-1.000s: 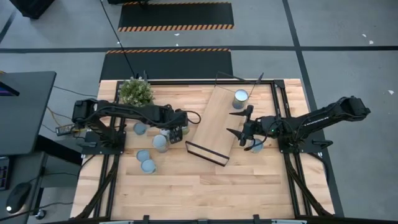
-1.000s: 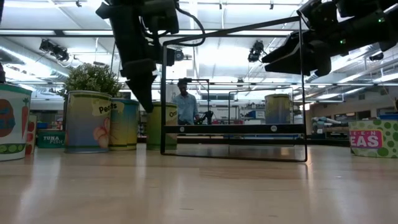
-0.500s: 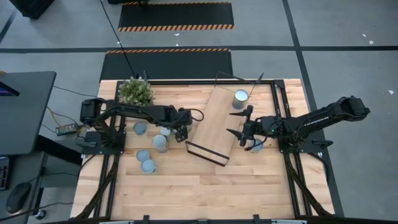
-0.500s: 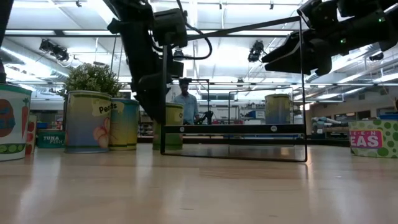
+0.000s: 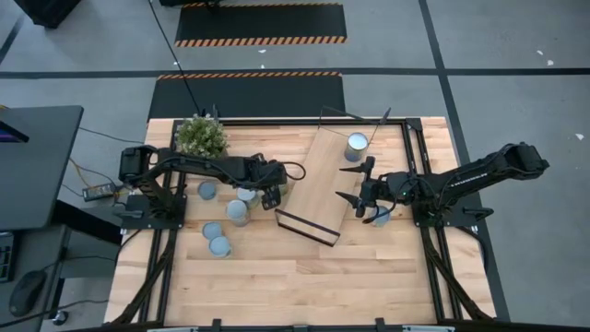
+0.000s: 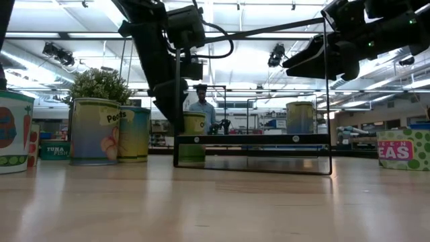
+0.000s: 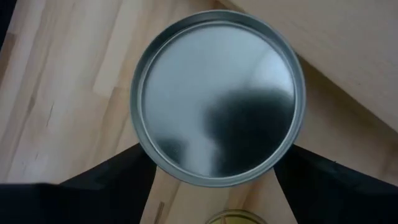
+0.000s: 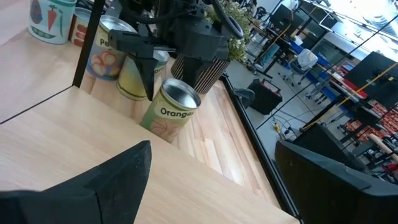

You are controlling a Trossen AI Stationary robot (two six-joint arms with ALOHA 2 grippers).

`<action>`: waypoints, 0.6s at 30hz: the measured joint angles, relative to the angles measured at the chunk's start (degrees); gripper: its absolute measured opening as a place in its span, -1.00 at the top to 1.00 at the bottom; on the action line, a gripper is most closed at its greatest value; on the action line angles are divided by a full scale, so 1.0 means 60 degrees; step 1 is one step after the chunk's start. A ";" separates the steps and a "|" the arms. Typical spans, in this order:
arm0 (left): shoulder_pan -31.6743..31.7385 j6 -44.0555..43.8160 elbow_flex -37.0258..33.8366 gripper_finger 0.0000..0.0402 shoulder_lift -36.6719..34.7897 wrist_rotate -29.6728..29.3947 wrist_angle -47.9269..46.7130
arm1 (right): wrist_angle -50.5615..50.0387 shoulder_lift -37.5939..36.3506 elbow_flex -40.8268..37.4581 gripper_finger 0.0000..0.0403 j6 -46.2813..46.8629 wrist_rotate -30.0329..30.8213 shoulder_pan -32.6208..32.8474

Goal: Pick and place cans onto a shelf
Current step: Put the canned oranges on the shelf

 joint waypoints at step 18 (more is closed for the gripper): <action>-0.0058 -0.0461 0.0000 -0.58 0.0000 0.0010 -0.0312 | -0.0008 0.0033 0.0000 -0.74 0.0066 0.0002 0.0004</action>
